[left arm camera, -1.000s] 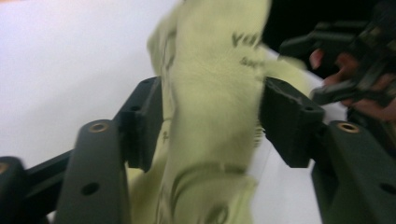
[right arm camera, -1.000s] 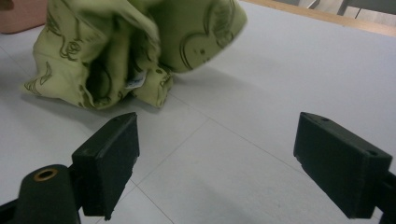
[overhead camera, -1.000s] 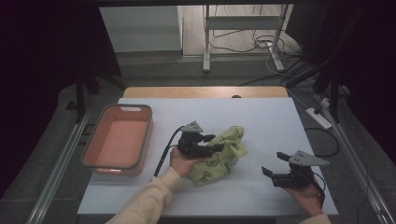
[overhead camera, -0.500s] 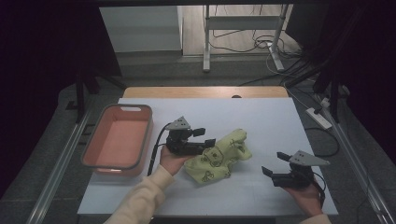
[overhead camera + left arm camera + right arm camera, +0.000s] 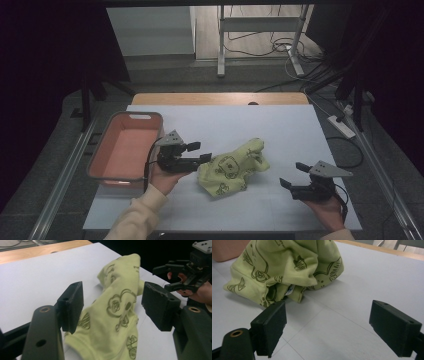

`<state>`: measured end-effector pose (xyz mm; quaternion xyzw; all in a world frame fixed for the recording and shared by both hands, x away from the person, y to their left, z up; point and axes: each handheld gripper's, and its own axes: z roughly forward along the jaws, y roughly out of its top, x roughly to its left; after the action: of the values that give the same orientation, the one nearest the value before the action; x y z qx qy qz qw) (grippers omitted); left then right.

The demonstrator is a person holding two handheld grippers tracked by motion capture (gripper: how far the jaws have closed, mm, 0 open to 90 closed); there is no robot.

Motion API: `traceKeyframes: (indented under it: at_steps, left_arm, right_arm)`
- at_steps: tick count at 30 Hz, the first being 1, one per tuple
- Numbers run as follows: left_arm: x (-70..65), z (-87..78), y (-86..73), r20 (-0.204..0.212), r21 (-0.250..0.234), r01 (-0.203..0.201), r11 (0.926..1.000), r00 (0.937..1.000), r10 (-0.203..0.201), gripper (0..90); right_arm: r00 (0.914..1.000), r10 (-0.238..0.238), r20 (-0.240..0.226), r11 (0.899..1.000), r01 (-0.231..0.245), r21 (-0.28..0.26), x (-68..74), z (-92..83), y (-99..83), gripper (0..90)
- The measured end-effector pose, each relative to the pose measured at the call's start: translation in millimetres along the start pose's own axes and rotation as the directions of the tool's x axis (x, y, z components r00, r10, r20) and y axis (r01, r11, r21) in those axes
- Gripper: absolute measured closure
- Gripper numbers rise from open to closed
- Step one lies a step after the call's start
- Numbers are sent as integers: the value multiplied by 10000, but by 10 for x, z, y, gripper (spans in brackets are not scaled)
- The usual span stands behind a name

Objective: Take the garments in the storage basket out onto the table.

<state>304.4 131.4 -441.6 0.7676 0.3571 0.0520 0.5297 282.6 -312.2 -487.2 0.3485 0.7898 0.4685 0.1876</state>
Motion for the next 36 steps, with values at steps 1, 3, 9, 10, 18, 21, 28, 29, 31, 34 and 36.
traceKeyframes:
  at_steps: [1, 3, 9, 10, 18, 21, 28, 29, 31, 34, 36]
  left_arm:
    - [11, -27, -17, -61, 6, 24, 10000, 10000, -24, 344]
    - [27, -79, -53, -176, 33, 56, 10000, 9998, -55, 344]
    - [65, -256, -174, -366, -28, 120, 9999, 9993, -121, 344]
    - [74, -284, -196, -404, -25, 117, 9999, 9991, -118, 344]
    - [169, -444, -365, -696, 100, 182, 9998, 9974, -175, 341]
    - [173, -489, -385, -777, 87, 83, 9999, 9969, -76, 340]
    - [218, -561, -450, -889, 142, 122, 9998, 9960, -109, 340]
    - [230, -571, -457, -897, 156, 173, 9997, 9958, -159, 339]
    - [245, -585, -464, -901, 137, 233, 9996, 9957, -220, 337]
    - [259, -610, -477, -954, 130, 280, 9995, 9951, -266, 335]
    - [270, -620, -489, -979, 135, 343, 9993, 9947, -328, 335]
  right_arm:
    - [10000, -12, -2, 10000, 12, 4, 0, 3, 1, 145]
    - [10000, -30, -26, 10000, 30, 13, 1, 12, 4, 145]
    - [10000, -56, -49, 10000, 56, 1, 3, 26, 17, 146]
    - [10000, -50, -48, 10000, 50, 8, 3, 27, 16, 146]
    - [10000, 23, -11, 10000, -23, -11, 0, 20, 16, 146]
    - [10000, 29, -17, 10000, -29, -5, 0, 21, 18, 147]
    - [10000, -7, -39, 10000, 7, 10, 4, 32, 23, 147]
    - [10000, -18, -51, 10000, 18, 22, 4, 35, 24, 147]
    - [10000, -35, -65, 10000, 35, 29, 4, 43, 26, 147]
    - [9999, -17, -118, 10000, 17, -9, 4, 50, 36, 147]
    - [9997, 93, -237, 9999, -96, -128, 11, 52, 52, 147]
